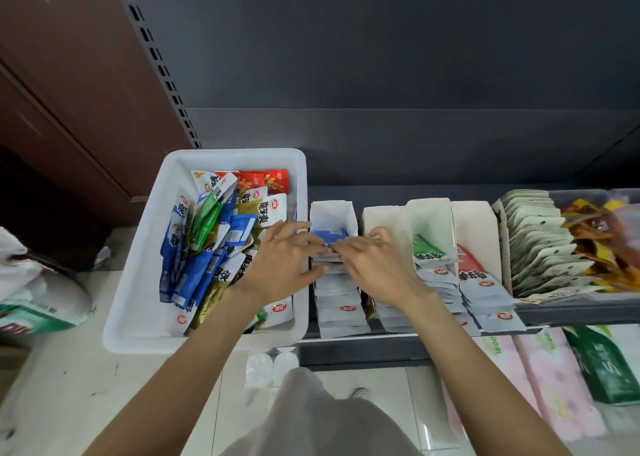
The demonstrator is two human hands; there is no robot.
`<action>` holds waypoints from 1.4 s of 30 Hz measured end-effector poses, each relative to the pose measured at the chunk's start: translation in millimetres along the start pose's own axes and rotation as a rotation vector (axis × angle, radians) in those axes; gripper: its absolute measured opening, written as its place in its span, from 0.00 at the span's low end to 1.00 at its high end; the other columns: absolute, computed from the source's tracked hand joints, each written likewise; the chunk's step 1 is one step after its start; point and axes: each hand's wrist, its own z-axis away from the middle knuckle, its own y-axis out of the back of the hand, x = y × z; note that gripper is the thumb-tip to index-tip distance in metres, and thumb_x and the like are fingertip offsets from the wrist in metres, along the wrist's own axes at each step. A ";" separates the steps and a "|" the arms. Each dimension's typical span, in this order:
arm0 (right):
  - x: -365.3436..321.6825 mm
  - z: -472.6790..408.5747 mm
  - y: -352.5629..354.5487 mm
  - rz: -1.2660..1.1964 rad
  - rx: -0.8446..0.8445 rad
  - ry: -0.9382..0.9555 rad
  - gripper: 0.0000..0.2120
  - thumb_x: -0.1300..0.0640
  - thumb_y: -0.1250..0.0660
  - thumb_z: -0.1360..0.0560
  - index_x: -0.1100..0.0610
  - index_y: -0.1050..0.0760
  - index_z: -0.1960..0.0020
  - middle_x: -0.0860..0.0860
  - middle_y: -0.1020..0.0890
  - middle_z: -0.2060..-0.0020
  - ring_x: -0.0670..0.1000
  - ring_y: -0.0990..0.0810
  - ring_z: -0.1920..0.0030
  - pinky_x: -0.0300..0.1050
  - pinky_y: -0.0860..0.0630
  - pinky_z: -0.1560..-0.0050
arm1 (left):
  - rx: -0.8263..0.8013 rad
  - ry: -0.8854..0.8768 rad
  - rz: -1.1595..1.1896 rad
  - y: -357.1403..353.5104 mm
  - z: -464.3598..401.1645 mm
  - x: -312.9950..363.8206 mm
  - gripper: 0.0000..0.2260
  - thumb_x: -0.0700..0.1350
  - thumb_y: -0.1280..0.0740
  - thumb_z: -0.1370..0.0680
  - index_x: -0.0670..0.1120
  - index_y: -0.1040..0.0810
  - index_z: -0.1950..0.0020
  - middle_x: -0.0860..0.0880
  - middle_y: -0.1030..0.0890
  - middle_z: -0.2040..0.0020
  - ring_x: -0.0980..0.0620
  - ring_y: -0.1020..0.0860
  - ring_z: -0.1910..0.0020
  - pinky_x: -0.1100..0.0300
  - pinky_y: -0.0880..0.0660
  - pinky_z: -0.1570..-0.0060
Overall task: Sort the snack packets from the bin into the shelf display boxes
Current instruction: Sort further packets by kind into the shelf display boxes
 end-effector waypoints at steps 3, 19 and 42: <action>-8.0 -2.5 24.6 -0.148 0.105 -0.053 0.22 0.53 0.50 0.23 0.55 0.25 0.36 0.49 0.20 0.40 0.50 0.23 0.41 0.48 0.35 0.39 | 0.148 0.077 0.129 9.8 9.3 -1.8 0.17 0.56 0.40 0.25 0.49 0.19 0.44 0.53 0.19 0.46 0.49 0.24 0.42 0.50 0.29 0.40; -123.5 -145.7 -42.9 -0.165 -0.331 0.043 0.31 0.58 0.30 0.26 0.59 0.43 0.30 0.58 0.25 0.41 0.57 0.25 0.42 0.48 0.29 0.43 | 0.033 0.784 0.146 16.5 100.9 -79.4 0.20 0.49 0.33 0.24 0.47 0.28 0.33 0.46 0.24 0.38 0.43 0.26 0.41 0.52 0.28 0.44; -146.3 -126.8 -25.1 0.384 -0.407 0.288 0.13 0.72 0.43 0.25 0.63 0.27 0.43 0.55 0.19 0.51 0.56 0.20 0.49 0.45 0.32 0.59 | 0.060 0.782 0.217 15.5 101.4 -83.6 0.15 0.43 0.36 0.24 0.47 0.23 0.37 0.48 0.23 0.39 0.46 0.23 0.44 0.55 0.27 0.47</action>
